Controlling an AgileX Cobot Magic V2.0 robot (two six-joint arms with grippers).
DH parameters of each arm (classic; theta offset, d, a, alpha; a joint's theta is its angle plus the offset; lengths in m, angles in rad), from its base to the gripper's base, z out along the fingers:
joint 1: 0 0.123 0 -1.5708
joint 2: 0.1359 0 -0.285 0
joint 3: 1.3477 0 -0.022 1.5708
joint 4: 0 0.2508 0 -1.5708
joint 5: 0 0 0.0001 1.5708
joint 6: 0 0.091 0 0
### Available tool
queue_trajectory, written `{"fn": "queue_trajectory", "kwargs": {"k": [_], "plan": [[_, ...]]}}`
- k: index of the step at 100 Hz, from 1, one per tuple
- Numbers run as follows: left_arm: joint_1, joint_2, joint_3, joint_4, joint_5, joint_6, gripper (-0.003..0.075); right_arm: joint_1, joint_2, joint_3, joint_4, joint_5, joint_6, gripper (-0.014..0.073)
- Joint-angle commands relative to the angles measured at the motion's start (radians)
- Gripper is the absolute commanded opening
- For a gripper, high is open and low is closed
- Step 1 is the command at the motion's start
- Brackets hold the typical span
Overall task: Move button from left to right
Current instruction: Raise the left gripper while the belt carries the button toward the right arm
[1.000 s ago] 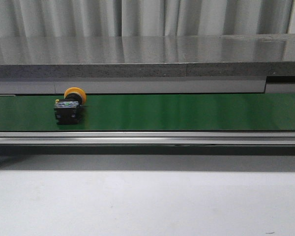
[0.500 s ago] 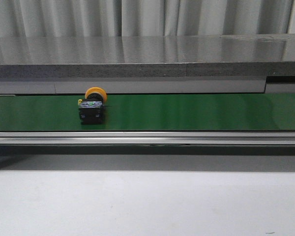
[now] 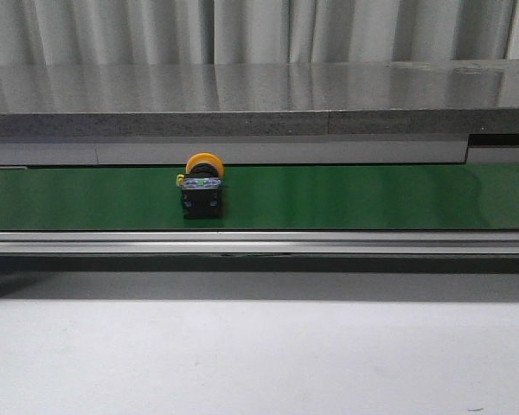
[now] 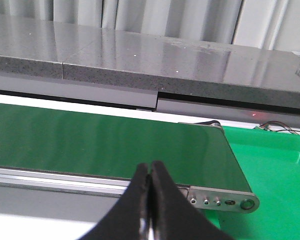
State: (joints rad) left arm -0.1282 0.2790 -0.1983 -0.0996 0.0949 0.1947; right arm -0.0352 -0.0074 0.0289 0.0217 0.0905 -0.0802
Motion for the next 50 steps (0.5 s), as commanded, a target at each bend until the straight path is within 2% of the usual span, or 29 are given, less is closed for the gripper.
{"fn": "queue_trajectory", "kwargs": {"k": [1,31,50], "plan": [[-0.003,0.008,-0.030,-0.003,-0.081,-0.011,0.0005,0.000,-0.018,0.001,-0.009,-0.084,0.003,-0.0068],[-0.003,0.008,-0.030,-0.003,-0.081,-0.011,0.0005,0.000,-0.018,-0.004,-0.009,-0.170,0.003,-0.0068],[-0.003,0.008,-0.030,-0.003,-0.081,-0.011,0.0005,0.000,-0.017,-0.058,-0.009,-0.167,0.003,-0.0068]]}}
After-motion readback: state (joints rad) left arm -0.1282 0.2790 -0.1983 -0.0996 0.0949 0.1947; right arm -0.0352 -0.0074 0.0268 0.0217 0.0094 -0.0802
